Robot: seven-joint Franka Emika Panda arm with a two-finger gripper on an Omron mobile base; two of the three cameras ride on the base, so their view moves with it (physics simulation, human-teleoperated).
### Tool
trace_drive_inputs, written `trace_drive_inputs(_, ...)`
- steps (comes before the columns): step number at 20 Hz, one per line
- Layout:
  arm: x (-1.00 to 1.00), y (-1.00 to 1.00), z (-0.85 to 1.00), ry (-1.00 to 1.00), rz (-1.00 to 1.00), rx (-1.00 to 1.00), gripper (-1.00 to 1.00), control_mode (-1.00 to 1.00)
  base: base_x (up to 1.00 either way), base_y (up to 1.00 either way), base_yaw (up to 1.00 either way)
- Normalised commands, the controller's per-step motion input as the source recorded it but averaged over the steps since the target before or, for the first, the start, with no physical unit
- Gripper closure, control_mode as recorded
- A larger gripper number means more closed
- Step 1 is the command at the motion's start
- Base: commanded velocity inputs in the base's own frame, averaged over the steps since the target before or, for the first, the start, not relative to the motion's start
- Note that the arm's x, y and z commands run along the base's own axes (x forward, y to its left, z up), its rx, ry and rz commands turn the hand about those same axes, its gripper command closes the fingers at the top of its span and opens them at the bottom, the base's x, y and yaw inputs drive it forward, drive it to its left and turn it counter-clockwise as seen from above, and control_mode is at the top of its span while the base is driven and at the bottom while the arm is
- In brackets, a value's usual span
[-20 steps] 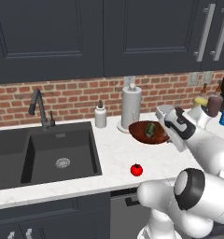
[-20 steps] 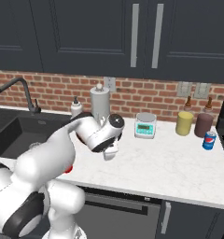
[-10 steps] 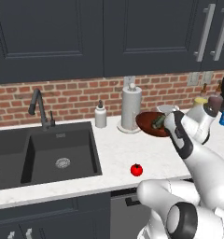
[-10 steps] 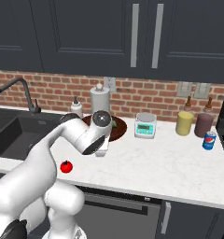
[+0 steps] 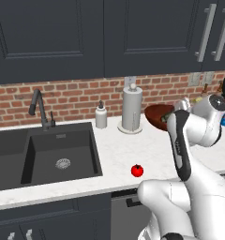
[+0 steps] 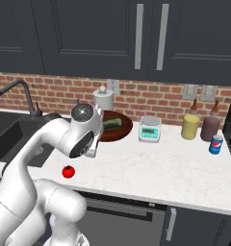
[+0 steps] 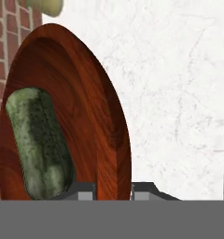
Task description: Pick the cucumber from the sink and place it in the bowl. Then pick the bowl and place it in the microwave. Then close the microwave door and press the start button.
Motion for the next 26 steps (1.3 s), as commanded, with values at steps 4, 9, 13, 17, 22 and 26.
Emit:
trace_drive_inputs(4,-0.71,0.09,0.54,-0.02,-0.02,0.00,1.00,-1.00,0.00,0.00,0.00)
trace_drive_inputs(9,-0.64,0.15,0.45,-0.09,0.00,0.00,1.00,-1.00,0.00,0.00,0.00)
trace_drive_inputs(13,-0.56,0.14,0.47,-0.14,-0.01,0.00,1.00,-1.00,0.00,0.00,0.00)
trace_drive_inputs(17,-0.58,0.14,0.61,-0.14,-0.04,0.00,1.00,-1.00,0.00,0.00,0.00)
trace_drive_inputs(22,-0.48,0.21,0.68,-0.17,-0.03,-0.02,1.00,-1.00,0.00,0.00,0.00)
trace_drive_inputs(26,-0.14,0.22,0.65,-0.02,-0.05,-0.02,1.00,-1.00,0.00,0.00,0.00)
